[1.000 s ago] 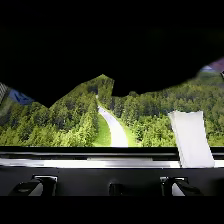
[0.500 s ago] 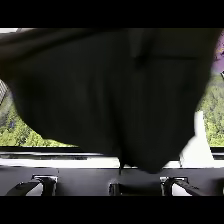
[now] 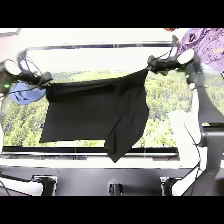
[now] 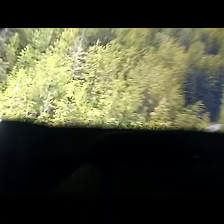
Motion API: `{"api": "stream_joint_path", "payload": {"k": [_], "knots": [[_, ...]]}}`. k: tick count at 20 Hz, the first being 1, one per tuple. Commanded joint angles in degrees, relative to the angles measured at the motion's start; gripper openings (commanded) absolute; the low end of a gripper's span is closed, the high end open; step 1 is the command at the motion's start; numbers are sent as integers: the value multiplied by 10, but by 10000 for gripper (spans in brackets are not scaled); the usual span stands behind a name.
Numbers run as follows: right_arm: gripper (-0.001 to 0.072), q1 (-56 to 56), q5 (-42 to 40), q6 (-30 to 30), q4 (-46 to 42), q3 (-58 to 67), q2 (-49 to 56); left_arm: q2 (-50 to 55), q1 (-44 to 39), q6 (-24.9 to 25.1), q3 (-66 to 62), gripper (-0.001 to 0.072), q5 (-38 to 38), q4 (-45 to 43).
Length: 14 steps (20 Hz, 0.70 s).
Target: Fold the clothes and pants, and hang the long-sleeved shirts on hangers.
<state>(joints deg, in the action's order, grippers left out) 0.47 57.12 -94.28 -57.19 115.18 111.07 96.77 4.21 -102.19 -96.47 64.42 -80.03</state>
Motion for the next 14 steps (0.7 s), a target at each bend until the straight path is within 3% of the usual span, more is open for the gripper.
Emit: {"api": "stream_joint_path", "payload": {"k": [1,4,5,6,7,8,11,14], "knots": [[24,20,-47,-40,-6,0,65,83,0,1,0,14,-21,5],[25,24,-38,-59,-5,0,77,104,0,1,0,35,-15,12],[27,24,-32,-59,2,0,76,103,0,1,0,208,-14,12],[73,23,-20,-59,16,0,75,101,1,2,-5,461,-7,11],[177,20,-6,-59,30,0,73,97,5,2,-15,576,2,10],[237,16,14,-58,45,0,68,92,10,12,-31,578,18,9],[245,-12,104,-28,84,0,35,66,38,52,-86,577,93,8],[244,-54,233,108,88,0,-27,14,78,89,-90,578,191,-12]]}}
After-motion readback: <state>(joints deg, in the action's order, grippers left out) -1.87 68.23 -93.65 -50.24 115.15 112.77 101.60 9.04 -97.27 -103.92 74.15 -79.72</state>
